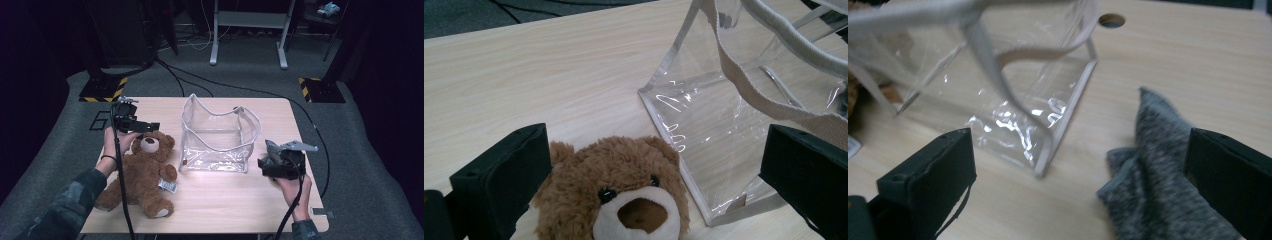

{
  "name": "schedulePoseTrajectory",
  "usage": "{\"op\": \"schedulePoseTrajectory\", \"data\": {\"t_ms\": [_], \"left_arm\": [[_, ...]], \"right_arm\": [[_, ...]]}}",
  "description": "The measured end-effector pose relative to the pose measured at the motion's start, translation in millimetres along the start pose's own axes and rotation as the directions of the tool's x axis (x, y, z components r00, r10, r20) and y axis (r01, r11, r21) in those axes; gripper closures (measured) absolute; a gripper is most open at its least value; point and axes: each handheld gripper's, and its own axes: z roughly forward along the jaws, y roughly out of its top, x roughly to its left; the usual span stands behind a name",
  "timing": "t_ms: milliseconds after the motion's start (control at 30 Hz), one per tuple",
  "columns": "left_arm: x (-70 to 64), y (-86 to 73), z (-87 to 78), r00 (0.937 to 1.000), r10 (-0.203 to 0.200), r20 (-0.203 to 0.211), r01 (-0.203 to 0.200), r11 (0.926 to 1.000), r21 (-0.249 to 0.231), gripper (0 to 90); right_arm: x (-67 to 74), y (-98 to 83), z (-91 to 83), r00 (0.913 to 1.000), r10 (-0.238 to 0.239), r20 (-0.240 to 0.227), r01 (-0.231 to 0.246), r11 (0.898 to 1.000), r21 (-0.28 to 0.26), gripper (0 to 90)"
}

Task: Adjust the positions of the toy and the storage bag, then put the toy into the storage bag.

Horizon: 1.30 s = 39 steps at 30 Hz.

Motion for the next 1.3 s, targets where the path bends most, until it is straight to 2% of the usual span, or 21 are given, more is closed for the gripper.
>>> {"op": "schedulePoseTrajectory", "data": {"t_ms": [100,233,300,433,500,567,600,667,733,800,967,1033,1233,1300], "left_arm": [[-0.9,-6.6,-1.0,0.9996,-0.021,-0.018,0.021,0.9993,-0.032,0.0],[3.1,-15.9,-1.4,0.9999,-0.016,0.000,0.016,0.9997,-0.017,0.0],[4.6,-20.1,-2.5,0.9998,-0.014,-0.014,0.014,0.9998,-0.013,0.0],[6.6,-29.6,-2.0,0.9975,-0.009,-0.070,0.010,0.9997,0.023,0.0],[6.6,-36.0,-1.3,0.9974,-0.005,-0.071,0.008,0.9992,0.040,0.0],[6.3,-42.0,-1.8,0.9973,-0.018,-0.071,0.021,0.9992,0.035,0.0],[6.4,-44.2,-2.6,0.9980,-0.025,-0.058,0.026,0.9992,0.029,1.0],[4.9,-47.0,-3.8,0.9979,-0.018,-0.063,0.019,0.9995,0.025,1.8],[2.7,-49.0,-4.6,0.9979,-0.011,-0.064,0.013,0.9995,0.029,2.1],[-0.2,-51.4,-3.9,0.9975,-0.016,-0.069,0.018,0.9995,0.026,2.2],[-2.3,-60.3,1.3,0.9974,-0.011,-0.072,0.016,0.9972,0.073,0.9],[-3.4,-63.5,3.7,0.9966,-0.014,-0.081,0.020,0.9969,0.076,0.2],[-8.8,-71.2,14.4,0.9961,-0.009,-0.087,0.020,0.9923,0.123,0.0],[-8.6,-74.3,20.0,0.9952,-0.018,-0.096,0.032,0.9898,0.139,0.0]], "right_arm": [[12.0,-22.8,9.9,0.9999,-0.012,-0.012,0.012,1.000,0.013,0.0],[20.8,-52.4,27.6,0.9998,-0.001,-0.021,0.002,0.999,0.039,0.0],[22.5,-65.9,36.5,0.9999,-0.003,-0.012,0.003,0.998,0.059,0.0],[25.7,-87.1,50.6,1.0000,-0.001,-0.007,0.001,0.997,0.082,0.0],[27.7,-94.7,55.7,1.0000,-0.008,-0.004,0.008,0.997,0.080,0.0],[30.7,-99.5,59.1,1.0000,-0.004,0.008,0.003,0.994,0.108,0.0],[30.1,-101.2,61.0,0.9997,-0.021,0.009,0.020,0.995,0.099,0.0],[31.2,-100.6,60.7,0.9994,-0.030,0.017,0.028,0.995,0.095,0.0],[31.8,-100.5,61.8,0.9998,-0.015,0.013,0.014,0.995,0.098,0.0],[31.2,-101.1,62.6,0.9996,-0.023,0.014,0.021,0.995,0.099,0.0],[30.7,-102.3,63.4,0.9996,-0.024,0.015,0.022,0.995,0.096,0.0],[31.3,-102.7,63.4,0.9993,-0.030,0.023,0.027,0.995,0.093,0.0],[32.6,-103.3,63.5,0.9989,-0.033,0.034,0.030,0.995,0.095,0.5],[32.0,-103.4,63.5,0.9988,-0.035,0.034,0.032,0.995,0.090,0.6]]}}
